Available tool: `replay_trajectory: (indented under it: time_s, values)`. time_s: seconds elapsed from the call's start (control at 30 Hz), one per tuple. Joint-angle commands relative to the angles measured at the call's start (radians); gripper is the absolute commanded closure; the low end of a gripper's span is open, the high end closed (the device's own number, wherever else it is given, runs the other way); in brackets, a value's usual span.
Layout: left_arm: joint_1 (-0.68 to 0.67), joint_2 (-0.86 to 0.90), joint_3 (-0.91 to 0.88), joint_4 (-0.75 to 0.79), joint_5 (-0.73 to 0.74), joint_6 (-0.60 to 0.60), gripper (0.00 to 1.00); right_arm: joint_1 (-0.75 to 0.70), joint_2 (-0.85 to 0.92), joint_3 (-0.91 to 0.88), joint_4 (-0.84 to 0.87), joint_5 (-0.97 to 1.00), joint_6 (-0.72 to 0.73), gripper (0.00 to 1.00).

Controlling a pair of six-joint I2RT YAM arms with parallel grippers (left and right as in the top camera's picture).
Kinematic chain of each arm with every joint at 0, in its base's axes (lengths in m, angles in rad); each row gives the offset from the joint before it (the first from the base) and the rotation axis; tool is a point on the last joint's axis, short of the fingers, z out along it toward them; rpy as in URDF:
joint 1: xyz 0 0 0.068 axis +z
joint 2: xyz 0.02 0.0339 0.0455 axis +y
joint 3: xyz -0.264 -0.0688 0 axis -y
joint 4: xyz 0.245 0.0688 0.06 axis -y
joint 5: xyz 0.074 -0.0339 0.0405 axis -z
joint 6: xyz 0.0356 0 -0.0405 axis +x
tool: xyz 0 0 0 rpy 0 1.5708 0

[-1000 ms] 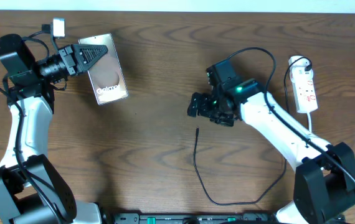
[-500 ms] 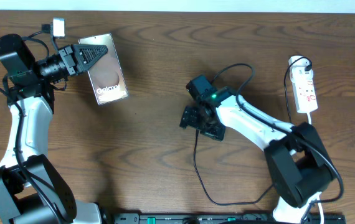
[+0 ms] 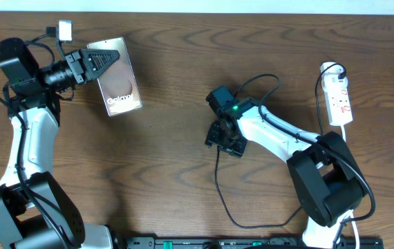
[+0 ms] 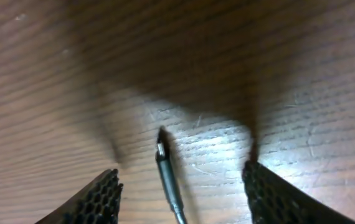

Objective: Plug charger to phone and switch on socket
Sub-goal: 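Move the right gripper over the black cable's connector on the table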

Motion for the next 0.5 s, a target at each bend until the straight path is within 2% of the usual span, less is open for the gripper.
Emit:
replay_trajectory:
  time_s: [0.0,0.47]
  values:
    - [-0.001,-0.013,0.001,0.007,0.031,0.014,0.92,0.017,0.042,-0.002,0.001,0.007,0.009,0.4]
    - [-0.001,-0.013,0.001,0.007,0.031,0.014,0.92,0.061,0.048,-0.002,-0.008,0.003,0.014,0.44]
